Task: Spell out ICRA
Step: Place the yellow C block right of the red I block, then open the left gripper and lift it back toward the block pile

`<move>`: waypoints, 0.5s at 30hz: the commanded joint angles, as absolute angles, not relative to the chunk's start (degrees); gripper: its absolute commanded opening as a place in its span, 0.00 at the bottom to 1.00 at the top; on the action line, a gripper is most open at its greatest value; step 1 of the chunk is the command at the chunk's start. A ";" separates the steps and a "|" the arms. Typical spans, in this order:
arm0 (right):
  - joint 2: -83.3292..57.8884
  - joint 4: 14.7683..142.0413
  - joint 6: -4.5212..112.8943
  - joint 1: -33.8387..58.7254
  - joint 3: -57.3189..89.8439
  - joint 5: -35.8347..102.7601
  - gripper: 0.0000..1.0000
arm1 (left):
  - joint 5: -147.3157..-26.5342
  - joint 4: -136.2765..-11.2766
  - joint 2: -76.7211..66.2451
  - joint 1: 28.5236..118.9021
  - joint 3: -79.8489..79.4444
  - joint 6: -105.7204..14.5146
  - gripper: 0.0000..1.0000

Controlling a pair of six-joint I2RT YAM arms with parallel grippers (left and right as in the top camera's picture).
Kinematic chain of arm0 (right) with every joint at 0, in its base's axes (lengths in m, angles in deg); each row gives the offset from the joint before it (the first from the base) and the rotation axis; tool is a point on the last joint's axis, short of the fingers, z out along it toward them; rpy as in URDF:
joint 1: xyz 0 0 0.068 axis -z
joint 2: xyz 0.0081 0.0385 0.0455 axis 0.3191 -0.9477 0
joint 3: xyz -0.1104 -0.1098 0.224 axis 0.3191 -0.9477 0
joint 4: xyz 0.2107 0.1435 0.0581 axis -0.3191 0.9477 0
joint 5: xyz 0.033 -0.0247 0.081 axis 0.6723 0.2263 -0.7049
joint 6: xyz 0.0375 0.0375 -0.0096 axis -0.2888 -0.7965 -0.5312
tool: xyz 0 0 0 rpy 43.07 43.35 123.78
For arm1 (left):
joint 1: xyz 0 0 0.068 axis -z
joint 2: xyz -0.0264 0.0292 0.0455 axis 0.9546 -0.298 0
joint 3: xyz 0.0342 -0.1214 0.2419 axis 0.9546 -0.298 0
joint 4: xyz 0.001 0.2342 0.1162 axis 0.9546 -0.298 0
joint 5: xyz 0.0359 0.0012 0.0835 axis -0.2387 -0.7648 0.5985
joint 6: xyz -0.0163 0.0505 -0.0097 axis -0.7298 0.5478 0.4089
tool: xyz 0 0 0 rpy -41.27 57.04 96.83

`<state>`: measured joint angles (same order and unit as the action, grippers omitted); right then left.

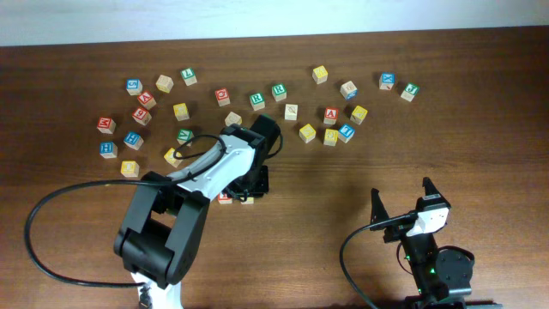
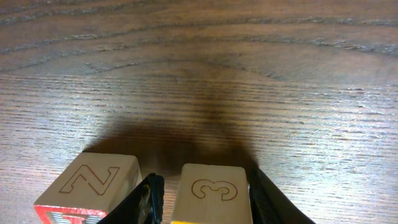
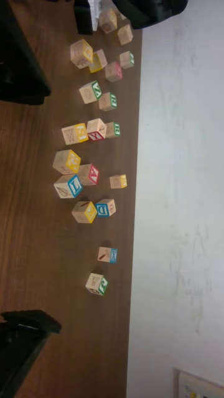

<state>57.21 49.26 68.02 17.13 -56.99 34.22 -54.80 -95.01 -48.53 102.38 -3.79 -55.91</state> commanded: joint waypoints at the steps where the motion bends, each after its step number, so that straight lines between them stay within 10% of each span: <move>1: 57.58 49.65 67.39 17.09 -57.30 34.65 0.98 | -54.10 -96.19 -48.31 102.23 -1.97 -56.39 0.37; 11: 57.58 49.65 67.39 17.09 -57.30 34.65 0.98 | -53.86 -111.64 -47.21 95.71 22.64 -55.76 0.38; 14: 57.58 49.65 67.39 17.09 -57.30 34.65 0.98 | -53.90 -114.22 -47.21 91.01 27.53 -55.80 0.71; 15: 57.58 49.65 67.39 17.09 -57.30 34.65 0.98 | -53.88 -114.29 -47.24 89.29 27.49 -55.80 0.99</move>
<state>57.19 49.26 68.02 17.13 -56.99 34.22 -54.69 -113.74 -48.29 93.07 26.00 -55.71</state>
